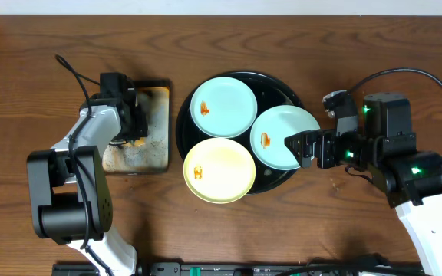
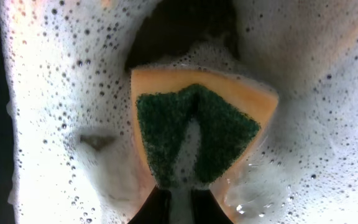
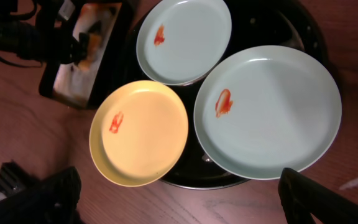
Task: Clean dirty plates on tray and stack at the side
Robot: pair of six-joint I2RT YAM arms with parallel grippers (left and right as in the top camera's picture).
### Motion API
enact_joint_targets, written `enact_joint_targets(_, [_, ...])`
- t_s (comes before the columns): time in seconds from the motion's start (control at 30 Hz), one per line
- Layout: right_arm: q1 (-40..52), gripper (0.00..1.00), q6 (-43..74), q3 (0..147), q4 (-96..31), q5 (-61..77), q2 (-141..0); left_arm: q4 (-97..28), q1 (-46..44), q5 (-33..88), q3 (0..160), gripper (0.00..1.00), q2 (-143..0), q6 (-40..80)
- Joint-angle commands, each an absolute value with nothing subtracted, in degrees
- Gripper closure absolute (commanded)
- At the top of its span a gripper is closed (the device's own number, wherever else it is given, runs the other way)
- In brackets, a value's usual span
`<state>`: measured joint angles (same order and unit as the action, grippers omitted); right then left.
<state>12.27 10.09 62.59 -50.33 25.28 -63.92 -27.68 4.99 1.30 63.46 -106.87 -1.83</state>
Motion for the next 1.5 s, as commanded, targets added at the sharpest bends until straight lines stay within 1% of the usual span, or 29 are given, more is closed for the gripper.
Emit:
enact_joint_targets(0.0, [12.84,0.01,10.68,63.42,-50.28,25.91,-63.77,-31.2,5.08,1.02,63.59,0.93,-107.31,2.33])
enact_joint_targets(0.17, [12.84,0.01,10.5,63.42,-49.93,25.52,-63.77,-36.8,5.02,1.02,68.1,0.92,-100.18,4.62])
enact_joint_targets(0.27, [12.84,0.01,5.63,63.42,-49.89,25.43,-63.77,-38.17,4.95,1.02,68.77,0.92,-95.39,5.28])
enact_joint_targets(0.37, [12.84,0.01,6.7,63.44,-48.58,22.37,-64.53,-38.76,4.67,0.97,68.75,0.92,-90.85,5.23])
enact_joint_targets(0.47, [12.99,0.01,6.81,64.93,-48.95,22.24,-66.57,-39.86,4.64,0.99,68.75,0.92,-90.13,5.28])
enact_joint_targets(0.6, [14.74,0.01,6.79,70.39,-50.72,18.96,-71.2,-42.15,4.43,1.04,68.71,0.92,-90.32,6.52])
enact_joint_targets(0.8, [17.41,0.01,10.44,76.01,-45.39,17.82,-82.54,-43.16,1.23,1.04,69.45,0.93,-90.04,6.52])
enact_joint_targets(0.87, [17.72,0.06,11.86,76.16,-40.16,17.85,-87.88,-43.68,-1.23,1.04,70.24,0.92,-89.97,6.55])
enact_joint_targets(0.93, [17.74,0.16,11.92,76.16,-35.11,18.37,-92.51,-43.68,-3.42,1.04,70.85,0.92,-89.93,6.55])
enact_joint_targets(0.97, [17.87,0.2,11.88,76.16,-33.12,18.46,-94.41,-43.7,-4.34,1.04,71.16,0.92,-89.91,6.55])
enact_joint_targets(1.07, [18.72,0.19,11.51,76.16,-27.44,18.44,-100.95,-43.68,-7.27,1.06,71.94,0.92,-89.82,8.01])
enact_joint_targets(1.13, [19.35,0.21,11.53,76.16,-24.43,18.44,-104.99,-43.42,-8.75,1.67,72.2,0.92,-89.82,9.56])
enact_joint_targets(1.27, [21.15,0.29,11.53,76.16,-17.23,19.14,-114.3,-38.92,-11.77,9.56,72.23,0.92,-89.82,12.62])
enact_joint_targets(1.37, [21.74,0.3,11.55,76.16,-15.22,19.09,-117.58,-34.94,-13.26,12.1,72.23,0.92,-89.84,15.46])
enact_joint_targets(1.47, [21.78,0.35,11.55,76.16,-13.89,19.07,-119.31,-30.98,-15.18,12.49,72.23,0.92,-90.04,15.81])
